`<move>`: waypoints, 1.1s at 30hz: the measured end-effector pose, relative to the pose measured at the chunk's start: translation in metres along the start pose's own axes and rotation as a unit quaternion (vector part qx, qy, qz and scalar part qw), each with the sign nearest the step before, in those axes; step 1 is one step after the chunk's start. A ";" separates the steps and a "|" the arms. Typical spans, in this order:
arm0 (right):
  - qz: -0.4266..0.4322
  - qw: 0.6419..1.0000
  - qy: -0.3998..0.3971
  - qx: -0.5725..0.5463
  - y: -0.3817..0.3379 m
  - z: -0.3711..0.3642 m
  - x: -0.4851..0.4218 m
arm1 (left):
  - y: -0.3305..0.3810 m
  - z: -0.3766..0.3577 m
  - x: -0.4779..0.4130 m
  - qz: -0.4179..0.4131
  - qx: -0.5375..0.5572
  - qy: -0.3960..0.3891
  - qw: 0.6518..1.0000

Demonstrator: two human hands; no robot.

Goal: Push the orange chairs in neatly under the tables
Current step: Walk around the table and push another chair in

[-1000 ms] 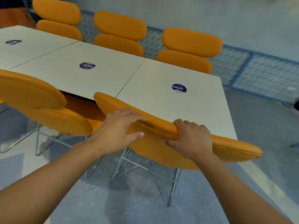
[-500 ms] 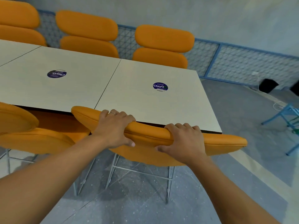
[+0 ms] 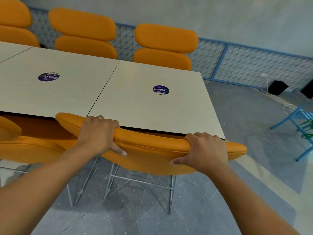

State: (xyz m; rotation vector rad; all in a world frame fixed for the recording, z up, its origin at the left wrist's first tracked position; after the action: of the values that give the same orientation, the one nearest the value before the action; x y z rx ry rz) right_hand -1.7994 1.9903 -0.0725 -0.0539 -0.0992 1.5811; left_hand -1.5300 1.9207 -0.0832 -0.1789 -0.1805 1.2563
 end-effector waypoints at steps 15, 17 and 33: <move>-0.030 0.999 -0.011 0.013 0.077 0.014 0.005 | 0.077 0.021 0.022 0.047 -0.006 -0.002 0.999; -0.038 0.999 -0.006 0.002 0.073 0.014 0.008 | 0.073 0.020 0.024 0.047 -0.002 -0.004 0.999; 0.018 1.000 0.006 -0.005 0.063 0.012 0.006 | 0.062 0.016 0.019 0.050 0.005 0.003 0.999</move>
State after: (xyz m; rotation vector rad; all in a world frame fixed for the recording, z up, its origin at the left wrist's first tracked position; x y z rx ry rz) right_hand -1.8636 1.9955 -0.0661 -0.0740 -0.0977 1.6160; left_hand -1.5854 1.9578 -0.0815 -0.1850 -0.1614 1.3551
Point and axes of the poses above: each hand's wrist, its own x-axis away from the middle knuckle, its own z-axis out of the back of the hand, y = z × x, the point moved 10 cm from there along -x, towards the middle knuckle, and after that the axes turned 13 degrees about -x, right-handed, at the moved point
